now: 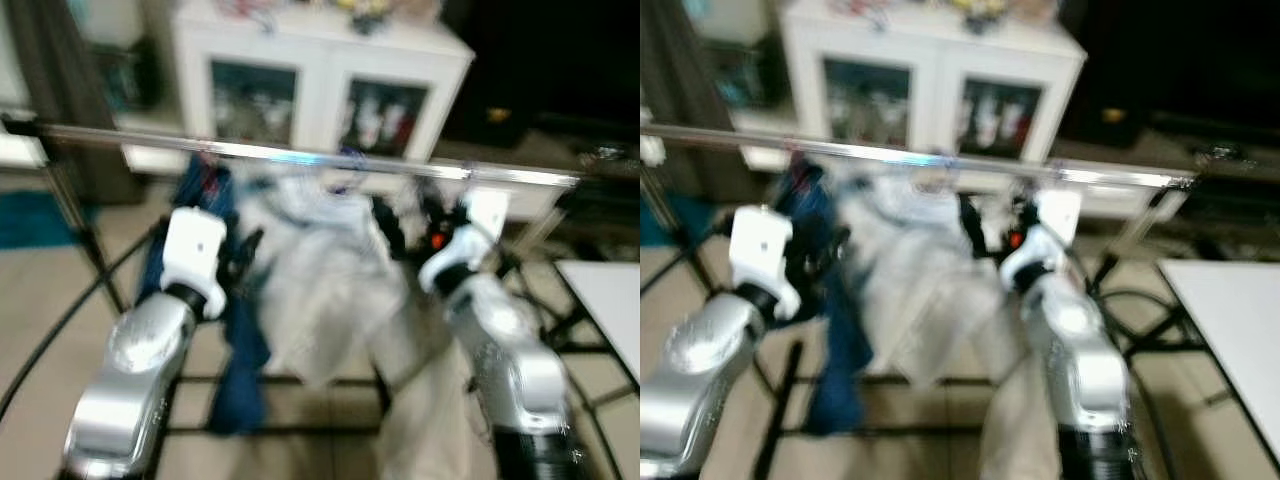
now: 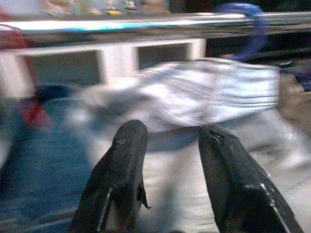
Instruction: Hang hanger
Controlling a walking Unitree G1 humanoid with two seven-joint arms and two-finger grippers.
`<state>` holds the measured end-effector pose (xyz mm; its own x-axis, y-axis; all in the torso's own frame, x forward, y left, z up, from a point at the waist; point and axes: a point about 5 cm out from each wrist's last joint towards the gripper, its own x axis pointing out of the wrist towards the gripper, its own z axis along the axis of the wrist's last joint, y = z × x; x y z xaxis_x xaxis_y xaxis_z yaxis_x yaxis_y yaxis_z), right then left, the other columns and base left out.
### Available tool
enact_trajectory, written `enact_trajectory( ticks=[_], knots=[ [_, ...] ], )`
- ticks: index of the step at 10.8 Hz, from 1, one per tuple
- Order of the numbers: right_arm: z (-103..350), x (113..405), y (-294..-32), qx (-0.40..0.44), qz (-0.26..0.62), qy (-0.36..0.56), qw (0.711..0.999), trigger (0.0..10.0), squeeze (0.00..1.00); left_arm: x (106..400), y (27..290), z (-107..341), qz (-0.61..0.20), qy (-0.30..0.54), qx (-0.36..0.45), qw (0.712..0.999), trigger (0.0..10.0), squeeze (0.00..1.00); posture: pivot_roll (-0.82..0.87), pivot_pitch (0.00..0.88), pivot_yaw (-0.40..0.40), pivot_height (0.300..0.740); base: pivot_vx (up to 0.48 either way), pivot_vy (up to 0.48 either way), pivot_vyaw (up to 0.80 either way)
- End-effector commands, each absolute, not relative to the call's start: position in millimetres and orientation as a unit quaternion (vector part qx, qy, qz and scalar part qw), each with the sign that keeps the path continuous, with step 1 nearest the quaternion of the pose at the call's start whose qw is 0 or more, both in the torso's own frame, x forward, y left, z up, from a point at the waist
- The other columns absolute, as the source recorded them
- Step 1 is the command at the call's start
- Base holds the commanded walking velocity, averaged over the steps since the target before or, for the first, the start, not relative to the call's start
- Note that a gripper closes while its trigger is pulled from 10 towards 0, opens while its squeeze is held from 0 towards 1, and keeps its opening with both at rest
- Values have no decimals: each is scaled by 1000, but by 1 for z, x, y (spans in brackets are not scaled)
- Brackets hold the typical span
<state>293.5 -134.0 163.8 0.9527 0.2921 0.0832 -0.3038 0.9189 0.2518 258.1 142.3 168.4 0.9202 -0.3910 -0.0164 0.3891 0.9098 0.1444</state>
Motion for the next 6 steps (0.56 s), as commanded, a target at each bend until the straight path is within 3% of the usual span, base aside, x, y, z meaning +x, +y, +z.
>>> enact_trajectory(
  ticks=[1,6],
  knots=[
    [168,296,-134,140,161,-26,977,10000,0,255,143,172,-208,-11,81,975,10000,0,142,0,-119,740,0,0,0],
    [175,306,-131,139,226,-22,964,10000,0,253,139,172,-228,-7,78,970,10000,0,143,0,-119,740,0,0,0]
  ],
)
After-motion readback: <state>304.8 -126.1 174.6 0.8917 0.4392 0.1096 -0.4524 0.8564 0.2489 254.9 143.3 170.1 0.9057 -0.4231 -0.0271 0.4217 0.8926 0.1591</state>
